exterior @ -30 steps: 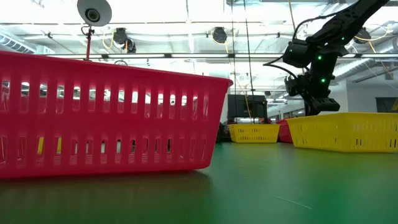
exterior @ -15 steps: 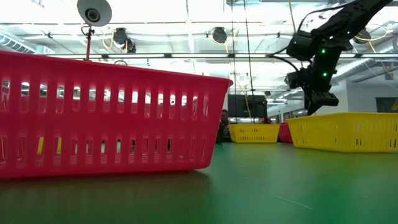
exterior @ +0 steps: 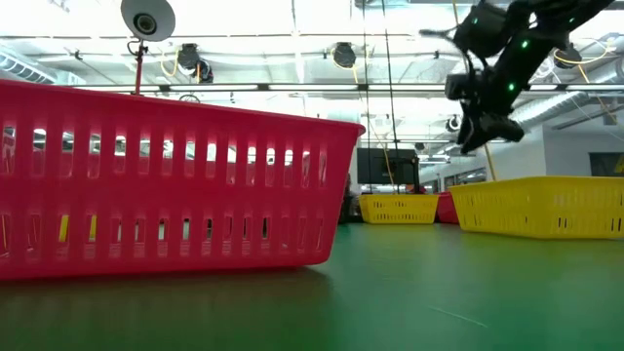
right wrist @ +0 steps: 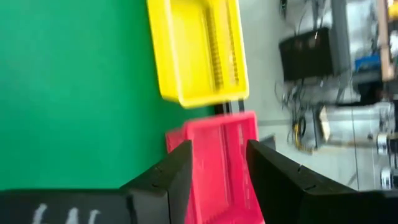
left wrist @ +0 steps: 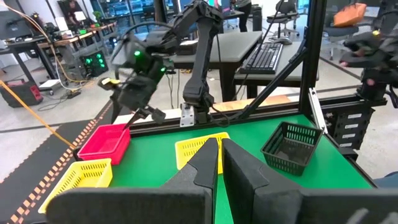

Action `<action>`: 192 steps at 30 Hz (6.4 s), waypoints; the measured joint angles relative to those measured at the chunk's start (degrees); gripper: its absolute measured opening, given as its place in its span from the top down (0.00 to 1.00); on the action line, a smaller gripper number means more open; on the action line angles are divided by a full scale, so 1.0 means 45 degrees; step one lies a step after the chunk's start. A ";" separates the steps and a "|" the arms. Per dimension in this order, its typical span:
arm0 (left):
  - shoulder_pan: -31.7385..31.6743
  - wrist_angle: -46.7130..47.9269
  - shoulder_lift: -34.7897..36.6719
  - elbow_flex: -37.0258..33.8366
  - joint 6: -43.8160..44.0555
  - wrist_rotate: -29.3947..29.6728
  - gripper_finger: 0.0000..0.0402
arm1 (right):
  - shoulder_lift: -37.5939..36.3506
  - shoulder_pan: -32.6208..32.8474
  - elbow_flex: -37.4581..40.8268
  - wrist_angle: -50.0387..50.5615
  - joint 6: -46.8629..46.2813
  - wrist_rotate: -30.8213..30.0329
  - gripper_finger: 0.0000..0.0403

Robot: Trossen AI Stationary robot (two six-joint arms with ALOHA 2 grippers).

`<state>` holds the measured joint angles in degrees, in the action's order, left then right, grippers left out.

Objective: Stack baskets by color
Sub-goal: Stack the left black bin on the top black bin

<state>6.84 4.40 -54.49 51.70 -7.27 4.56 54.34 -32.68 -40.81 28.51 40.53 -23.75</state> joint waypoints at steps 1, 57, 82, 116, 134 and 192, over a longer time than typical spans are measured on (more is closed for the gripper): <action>0.0002 0.0000 0.0002 0.0000 0.0000 0.0000 0.94 | -0.0130 0.0357 -0.0015 0.0001 -0.0132 -0.0002 0.64; 0.4153 1.3819 -0.4459 0.4730 -0.0928 0.0923 0.94 | 0.0235 1.1549 -0.2800 0.0526 -0.7503 0.0019 0.65; 0.0978 1.2205 -0.7219 0.4444 -0.3451 0.3910 0.56 | 0.0235 1.1539 -0.2800 0.0718 -0.7762 0.0019 0.65; -0.1519 0.9527 -1.0571 0.3446 -0.4992 0.1865 0.73 | 0.0235 1.1539 -0.2800 0.1360 -0.7849 0.0019 0.65; -0.1480 0.9088 -1.0564 0.3055 -0.4684 0.1887 0.87 | 0.0235 1.1539 -0.2800 0.1360 -0.7815 0.0019 0.65; -0.1528 0.7387 -0.9531 0.1957 -0.4068 0.1671 0.88 | 0.0240 1.1539 -0.2798 0.1355 -0.7757 0.0015 0.65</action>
<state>-0.03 37.65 -97.38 60.51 -25.57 12.08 55.42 19.25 -53.40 34.61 5.63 -23.68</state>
